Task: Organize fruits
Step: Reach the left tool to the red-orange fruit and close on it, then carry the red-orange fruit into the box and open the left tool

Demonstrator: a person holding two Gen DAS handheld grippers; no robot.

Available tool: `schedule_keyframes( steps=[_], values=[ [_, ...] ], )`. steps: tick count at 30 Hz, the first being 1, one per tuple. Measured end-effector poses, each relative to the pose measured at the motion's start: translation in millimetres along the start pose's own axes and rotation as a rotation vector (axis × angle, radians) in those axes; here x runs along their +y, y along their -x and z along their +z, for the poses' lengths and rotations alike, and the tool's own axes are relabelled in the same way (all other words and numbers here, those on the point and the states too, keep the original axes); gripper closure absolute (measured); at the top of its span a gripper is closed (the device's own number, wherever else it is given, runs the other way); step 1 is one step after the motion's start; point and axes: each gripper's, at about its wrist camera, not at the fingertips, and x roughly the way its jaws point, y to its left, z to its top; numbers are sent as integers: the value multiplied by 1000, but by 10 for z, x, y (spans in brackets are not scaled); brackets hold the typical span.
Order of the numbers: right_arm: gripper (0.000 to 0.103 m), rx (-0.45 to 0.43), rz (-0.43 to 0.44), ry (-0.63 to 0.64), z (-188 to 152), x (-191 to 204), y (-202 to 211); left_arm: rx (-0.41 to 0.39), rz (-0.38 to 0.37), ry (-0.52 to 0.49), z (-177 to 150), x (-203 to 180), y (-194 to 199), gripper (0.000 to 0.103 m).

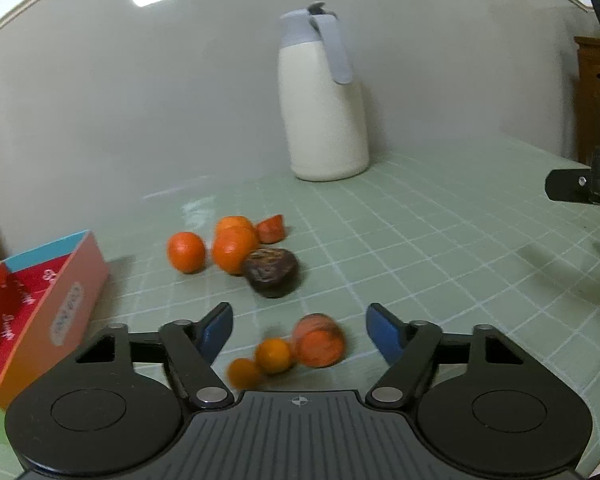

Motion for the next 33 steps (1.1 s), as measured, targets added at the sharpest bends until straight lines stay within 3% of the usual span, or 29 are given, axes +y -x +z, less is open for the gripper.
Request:
schedule_keyframes(
  steps=[2,11,19,28,33],
  values=[
    [0,0,1,-12,6,-13,10,16,-21,-7,9,-46,-35,50],
    [0,-1,3,-50,14,-88,42,22,-44,-44,-48,-208,-40,53],
    [0,7,7,-60,15,-100,41,30,-74,-16,-59,-220,-47,71],
    [0,13,-4,-62,31,-91,23,23,-86,22,-99,-167,-22,72],
    [0,4,-53,-26,22,-19,19,-12,-56,32,-64,-84,46,72]
  ],
)
